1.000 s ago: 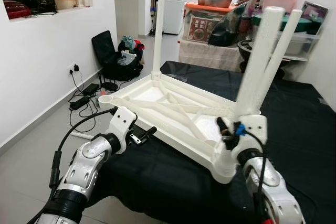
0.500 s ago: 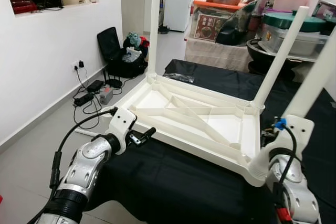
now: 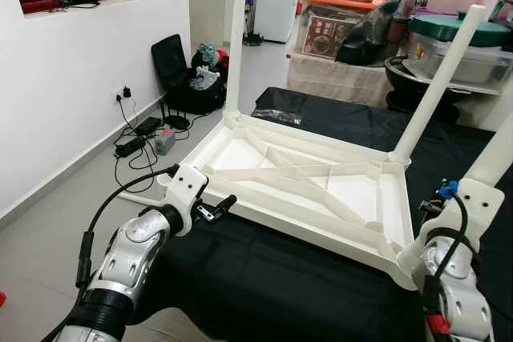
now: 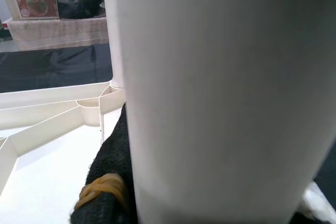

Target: Building children table

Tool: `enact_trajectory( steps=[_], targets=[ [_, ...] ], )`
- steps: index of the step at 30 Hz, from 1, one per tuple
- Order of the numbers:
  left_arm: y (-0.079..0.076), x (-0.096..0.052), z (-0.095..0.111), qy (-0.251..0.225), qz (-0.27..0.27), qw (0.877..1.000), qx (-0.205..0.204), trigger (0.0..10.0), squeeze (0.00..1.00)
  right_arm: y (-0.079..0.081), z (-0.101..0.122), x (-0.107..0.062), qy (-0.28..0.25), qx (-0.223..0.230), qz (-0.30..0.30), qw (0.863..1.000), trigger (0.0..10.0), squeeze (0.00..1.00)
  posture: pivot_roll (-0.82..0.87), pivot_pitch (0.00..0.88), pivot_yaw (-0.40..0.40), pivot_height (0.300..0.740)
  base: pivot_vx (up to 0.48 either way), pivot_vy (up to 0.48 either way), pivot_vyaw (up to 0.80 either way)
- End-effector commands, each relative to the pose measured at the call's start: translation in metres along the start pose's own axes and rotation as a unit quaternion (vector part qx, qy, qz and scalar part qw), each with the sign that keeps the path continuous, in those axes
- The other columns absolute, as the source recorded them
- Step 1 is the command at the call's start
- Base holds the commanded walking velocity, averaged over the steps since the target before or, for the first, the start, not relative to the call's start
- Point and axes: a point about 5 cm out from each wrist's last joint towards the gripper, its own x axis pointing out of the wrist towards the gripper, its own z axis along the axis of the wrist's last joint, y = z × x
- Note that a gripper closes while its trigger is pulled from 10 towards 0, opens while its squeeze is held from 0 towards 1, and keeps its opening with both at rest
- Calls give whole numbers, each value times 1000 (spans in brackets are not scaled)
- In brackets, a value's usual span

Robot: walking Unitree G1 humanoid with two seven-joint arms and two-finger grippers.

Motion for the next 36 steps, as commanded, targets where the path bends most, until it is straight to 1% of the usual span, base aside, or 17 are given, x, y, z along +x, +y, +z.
enact_trajectory(
  steps=[1,4,5,6,7,8,9,11,12,13,16,18,24,28,31,35,36],
  targets=[
    [0,1,0,3,-1,1000,1,10000,0,-29,-58,-5,129,-59,-67,988,10000,0,33,0,-50,740,0,0,0],
    [0,1,-1,4,-1,1000,1,10000,0,-29,-55,-5,119,-54,-66,989,10000,0,33,0,-50,740,0,0,0],
    [0,1,-1,5,-1,1000,2,10000,0,-28,-52,-5,111,-49,-65,990,10000,651,34,0,-51,740,0,0,0],
    [0,1,-1,5,-1,1000,2,10000,0,-28,-50,-5,105,-45,-64,991,10000,757,34,0,-50,740,0,0,0],
    [1,1,-1,5,-1,1000,2,10000,0,-28,-48,-4,98,-44,-64,992,10000,769,34,0,-50,740,0,0,0],
    [1,1,-1,5,-1,1000,2,10000,0,-28,-48,-4,98,-44,-64,992,10000,769,34,0,-50,740,0,0,0],
    [1,1,-1,5,-1,1000,2,10000,0,-27,-44,-4,88,-40,-60,994,10000,737,35,0,-49,740,0,0,0],
    [1,1,-1,5,-1,1000,2,10000,0,-26,-41,-3,81,-37,-56,994,10000,737,34,0,-49,740,0,0,0],
    [2,0,-1,5,-1,1000,3,10000,0,-24,-35,-3,67,-33,-46,996,10000,0,32,0,-45,740,0,0,0],
    [2,0,-1,6,-1,1000,3,10000,0,-21,-29,-3,53,-29,-33,998,10000,0,32,0,-45,740,0,0,0],
    [2,0,-1,6,-2,1000,4,10000,0,-18,-24,-3,41,-26,-20,999,10000,0,32,0,-44,740,0,0,0],
    [2,0,-1,6,-2,1000,5,10000,0,-16,-17,-2,26,-13,-4,1000,10000,0,31,0,-43,740,0,0,0],
    [3,1,-1,6,-3,1000,5,10000,0,-15,-13,-1,22,3,8,1000,10000,0,34,0,-43,740,0,0,0],
    [4,0,-1,8,-4,1000,6,10000,0,-12,-3,-1,1,6,29,1000,10000,0,35,0,-39,740,0,0,0],
    [4,0,-2,9,-5,1000,6,10000,0,-11,2,3,-4,6,47,999,10000,0,34,0,-38,740,0,0,0],
    [4,1,-1,8,-7,1000,7,10000,0,-11,19,16,-34,2,83,996,10000,0,35,0,-37,740,0,0,0],
    [4,1,-1,8,-7,1000,7,10000,0,-11,19,16,-34,2,83,996,10000,0,35,0,-37,740,0,0,0]
  ],
)
